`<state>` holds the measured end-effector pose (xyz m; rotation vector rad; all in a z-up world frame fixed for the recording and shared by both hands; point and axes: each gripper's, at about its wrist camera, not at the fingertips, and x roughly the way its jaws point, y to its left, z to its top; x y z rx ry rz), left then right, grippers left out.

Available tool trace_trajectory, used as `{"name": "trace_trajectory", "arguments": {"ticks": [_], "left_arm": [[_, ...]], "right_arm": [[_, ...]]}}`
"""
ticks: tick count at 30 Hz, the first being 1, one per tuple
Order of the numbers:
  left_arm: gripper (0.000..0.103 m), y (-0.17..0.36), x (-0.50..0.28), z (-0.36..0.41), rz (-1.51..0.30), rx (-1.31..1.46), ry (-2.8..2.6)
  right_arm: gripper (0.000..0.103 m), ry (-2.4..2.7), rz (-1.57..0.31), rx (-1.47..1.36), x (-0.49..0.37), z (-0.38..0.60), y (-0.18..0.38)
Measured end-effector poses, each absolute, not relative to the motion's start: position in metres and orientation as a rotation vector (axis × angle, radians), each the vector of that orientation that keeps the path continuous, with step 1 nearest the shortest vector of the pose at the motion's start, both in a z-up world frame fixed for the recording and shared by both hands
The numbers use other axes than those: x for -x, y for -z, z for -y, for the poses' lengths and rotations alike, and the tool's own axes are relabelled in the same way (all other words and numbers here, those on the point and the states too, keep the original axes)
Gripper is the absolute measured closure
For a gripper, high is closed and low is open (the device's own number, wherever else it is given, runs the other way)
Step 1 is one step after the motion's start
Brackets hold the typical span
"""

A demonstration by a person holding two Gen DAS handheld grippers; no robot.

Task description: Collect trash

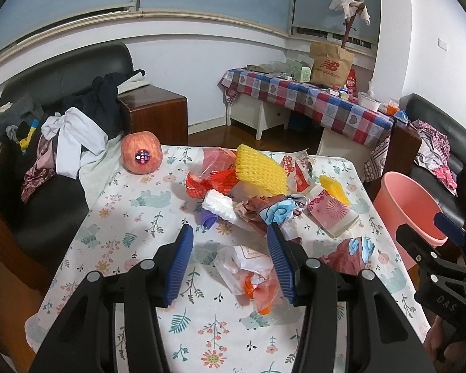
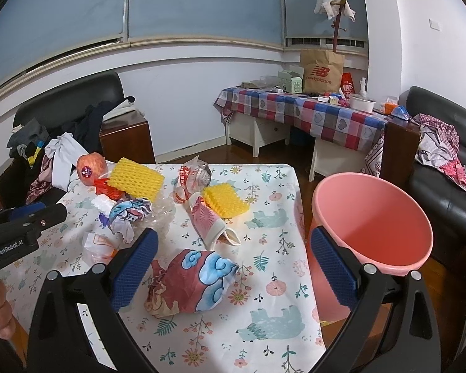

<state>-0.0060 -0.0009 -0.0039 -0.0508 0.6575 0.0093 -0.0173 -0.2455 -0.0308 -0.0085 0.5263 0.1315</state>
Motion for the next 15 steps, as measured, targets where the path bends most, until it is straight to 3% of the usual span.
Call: {"name": "trace_trajectory", "arguments": {"ticks": [7,15], "left_arm": [[0.053,0.01,0.005,0.007,-0.671,0.056,0.019],[0.044,0.018,0.0,0.006,-0.712,0.083,0.088]], "right_arm": [[0.003,-0.125,-0.535,0.004,0.015,0.248,0.033],[0.003,-0.147,-0.583,-0.007,0.011,0.245,0.044]]}}
